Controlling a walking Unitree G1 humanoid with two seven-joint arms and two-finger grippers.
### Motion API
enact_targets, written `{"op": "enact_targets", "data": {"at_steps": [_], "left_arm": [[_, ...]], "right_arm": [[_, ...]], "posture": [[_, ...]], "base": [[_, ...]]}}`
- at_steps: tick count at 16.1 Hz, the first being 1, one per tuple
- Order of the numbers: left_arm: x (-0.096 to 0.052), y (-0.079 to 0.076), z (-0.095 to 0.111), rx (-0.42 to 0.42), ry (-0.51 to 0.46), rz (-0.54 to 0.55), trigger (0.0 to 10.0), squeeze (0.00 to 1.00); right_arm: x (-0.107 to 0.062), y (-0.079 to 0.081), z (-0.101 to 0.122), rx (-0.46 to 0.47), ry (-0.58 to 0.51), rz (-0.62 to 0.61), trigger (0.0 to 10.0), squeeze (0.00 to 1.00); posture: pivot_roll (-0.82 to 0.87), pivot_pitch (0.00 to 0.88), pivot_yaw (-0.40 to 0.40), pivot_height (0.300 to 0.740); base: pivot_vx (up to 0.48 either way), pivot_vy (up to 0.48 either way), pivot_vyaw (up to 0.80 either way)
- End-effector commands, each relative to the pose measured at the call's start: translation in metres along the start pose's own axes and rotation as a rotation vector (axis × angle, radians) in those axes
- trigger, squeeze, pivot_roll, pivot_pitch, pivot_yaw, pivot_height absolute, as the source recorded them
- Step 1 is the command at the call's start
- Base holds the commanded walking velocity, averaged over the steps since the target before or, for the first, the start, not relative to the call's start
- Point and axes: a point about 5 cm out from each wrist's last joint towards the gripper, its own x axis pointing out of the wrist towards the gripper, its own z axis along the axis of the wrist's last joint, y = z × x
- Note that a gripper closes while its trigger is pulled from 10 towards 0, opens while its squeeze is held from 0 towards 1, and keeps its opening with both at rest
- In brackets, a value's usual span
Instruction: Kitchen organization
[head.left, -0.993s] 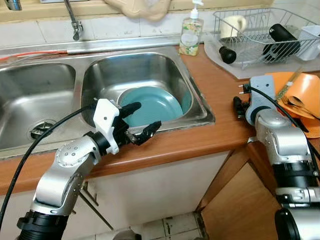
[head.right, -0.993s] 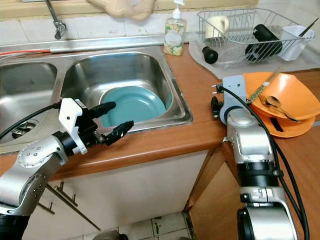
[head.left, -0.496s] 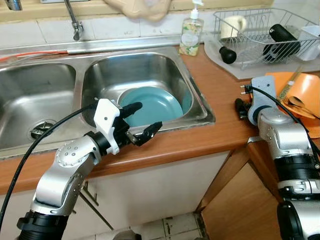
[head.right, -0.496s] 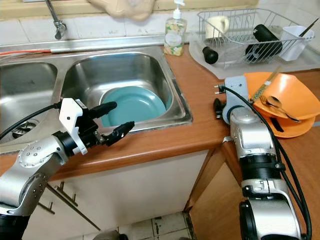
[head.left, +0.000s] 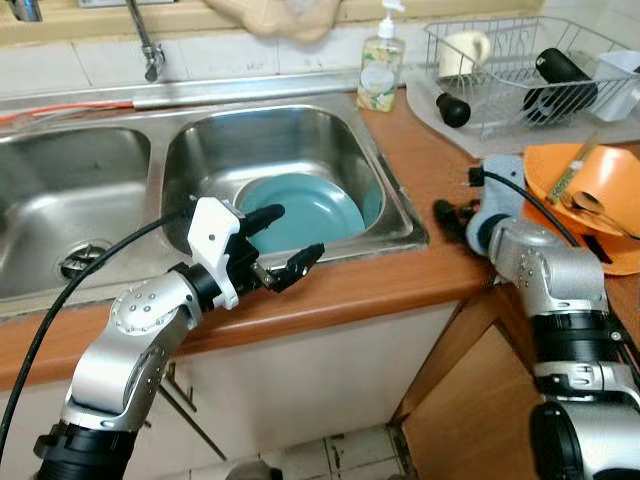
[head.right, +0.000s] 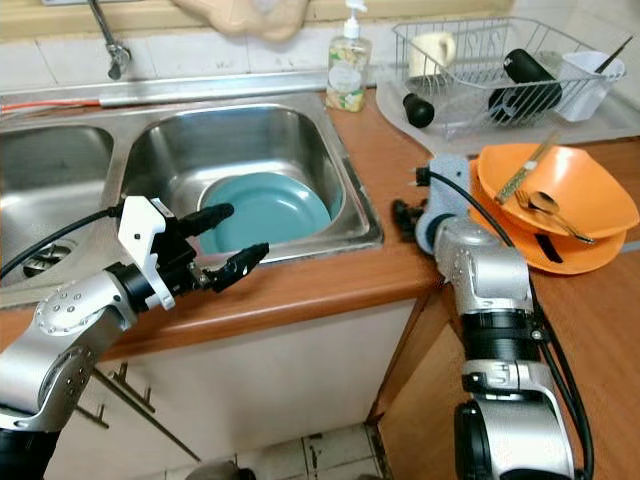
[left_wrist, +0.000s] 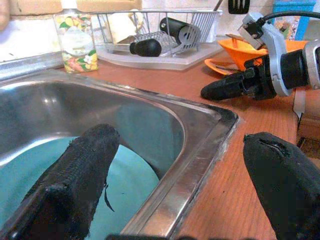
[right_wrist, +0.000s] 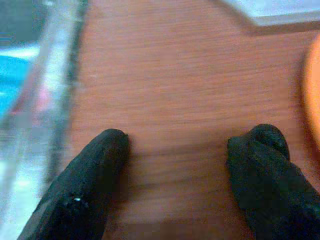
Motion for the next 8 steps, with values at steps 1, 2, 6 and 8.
{"op": "enact_targets", "data": {"at_steps": [1, 2, 6, 8], "left_arm": [[-0.002, -0.002, 0.001, 0.018, 0.007, -0.011, 10.0, 0.00], [-0.002, -0.002, 0.001, 0.018, 0.008, -0.013, 10.0, 0.00], [-0.002, -0.001, 0.002, 0.022, 0.007, -0.014, 10.0, 0.00], [-0.001, -0.001, 0.002, 0.025, 0.007, -0.019, 10.0, 0.00]], "right_arm": [[-0.001, 0.005, -0.003, 0.034, 0.027, 0.044, 10.0, 0.00], [-0.002, 0.008, -0.003, 0.038, 0.034, 0.060, 10.0, 0.00], [-0.007, 0.011, 0.011, -0.108, -0.093, 0.023, 10.0, 0.00], [-0.007, 0.006, 0.019, -0.140, -0.139, -0.042, 10.0, 0.00]], "posture": [[0.00, 0.000, 0.033, 0.740], [0.00, 0.000, 0.033, 0.740], [0.00, 0.000, 0.039, 0.740], [0.00, 0.000, 0.039, 0.740]], "base": [[0.000, 0.000, 0.00], [0.000, 0.000, 0.00], [0.000, 0.000, 0.00], [0.000, 0.000, 0.00]]}}
